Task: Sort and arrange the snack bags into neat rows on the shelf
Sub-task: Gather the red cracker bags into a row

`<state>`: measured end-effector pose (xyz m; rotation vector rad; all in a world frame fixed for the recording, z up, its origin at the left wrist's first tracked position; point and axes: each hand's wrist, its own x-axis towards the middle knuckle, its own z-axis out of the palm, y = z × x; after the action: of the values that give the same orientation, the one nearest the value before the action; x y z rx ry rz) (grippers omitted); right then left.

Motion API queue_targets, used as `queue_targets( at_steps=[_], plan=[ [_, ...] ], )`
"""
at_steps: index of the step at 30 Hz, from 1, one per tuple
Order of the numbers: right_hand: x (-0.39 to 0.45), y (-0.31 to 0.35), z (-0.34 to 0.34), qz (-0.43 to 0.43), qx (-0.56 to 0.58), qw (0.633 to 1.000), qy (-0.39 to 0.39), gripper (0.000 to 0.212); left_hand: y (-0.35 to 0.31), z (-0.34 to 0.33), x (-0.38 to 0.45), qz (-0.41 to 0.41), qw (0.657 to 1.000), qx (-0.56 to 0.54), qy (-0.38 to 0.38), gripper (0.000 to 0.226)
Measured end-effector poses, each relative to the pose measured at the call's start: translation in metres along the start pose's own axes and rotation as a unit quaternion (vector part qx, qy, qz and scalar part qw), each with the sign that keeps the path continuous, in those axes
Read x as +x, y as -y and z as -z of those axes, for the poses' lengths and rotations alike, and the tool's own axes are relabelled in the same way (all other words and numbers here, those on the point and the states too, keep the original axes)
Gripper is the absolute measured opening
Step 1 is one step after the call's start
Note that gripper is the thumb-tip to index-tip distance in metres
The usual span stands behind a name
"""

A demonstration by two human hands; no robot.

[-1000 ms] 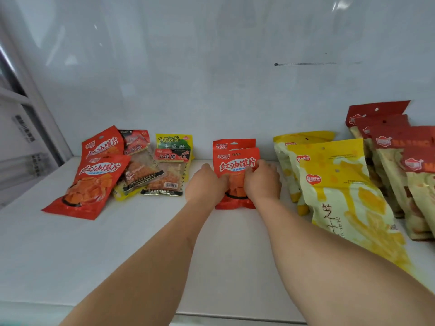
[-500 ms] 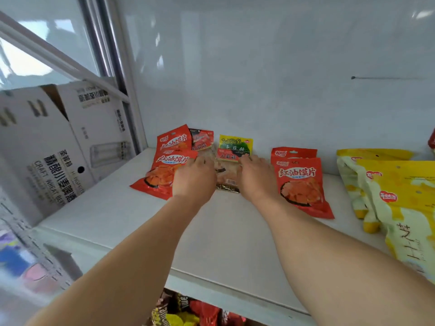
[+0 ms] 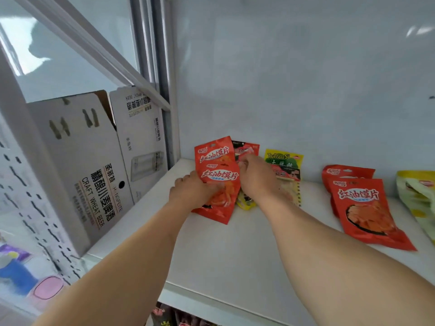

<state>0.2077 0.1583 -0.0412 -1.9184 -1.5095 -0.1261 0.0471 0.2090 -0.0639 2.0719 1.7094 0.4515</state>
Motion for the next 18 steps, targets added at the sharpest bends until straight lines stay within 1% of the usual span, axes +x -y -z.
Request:
queue_targets(
  at_steps=[1, 3, 5, 8, 10, 12, 14, 16, 18],
  plan=[
    [0.003, 0.004, -0.003, -0.007, 0.008, 1.000, -0.005, 0.031, 0.004, -0.002, 0.004, -0.003, 1.000, -0.005, 0.012, 0.089],
    [0.011, 0.011, -0.008, -0.025, 0.025, 0.999, -0.004, 0.029, 0.011, -0.007, 0.010, -0.008, 1.000, -0.007, 0.011, 0.085],
    [0.019, 0.016, -0.011, -0.047, 0.043, 0.998, 0.010, 0.027, 0.015, -0.008, 0.012, -0.012, 1.000, -0.021, -0.005, 0.082],
    [0.030, 0.020, -0.017, -0.075, 0.044, 0.995, 0.049, 0.032, 0.020, -0.008, 0.012, -0.014, 0.997, -0.071, -0.011, 0.080],
    [0.038, 0.022, -0.023, -0.102, 0.035, 0.990, 0.090, 0.035, 0.023, -0.004, 0.014, -0.005, 0.995, -0.096, -0.001, 0.083],
    [0.048, 0.026, -0.026, -0.136, 0.030, 0.983, 0.120, 0.041, 0.024, 0.004, 0.020, 0.005, 0.996, -0.093, 0.013, 0.090],
    [0.057, 0.030, -0.028, -0.167, 0.052, 0.974, 0.141, 0.043, 0.025, 0.012, 0.026, 0.015, 0.996, -0.083, 0.033, 0.094],
    [0.065, 0.033, -0.028, -0.189, 0.075, 0.967, 0.156, 0.040, 0.028, 0.015, 0.032, 0.020, 0.994, -0.090, 0.062, 0.095],
    [0.072, 0.034, -0.031, -0.220, 0.118, 0.955, 0.161, 0.046, 0.031, 0.013, 0.037, 0.019, 0.992, -0.101, 0.074, 0.098]
  ],
)
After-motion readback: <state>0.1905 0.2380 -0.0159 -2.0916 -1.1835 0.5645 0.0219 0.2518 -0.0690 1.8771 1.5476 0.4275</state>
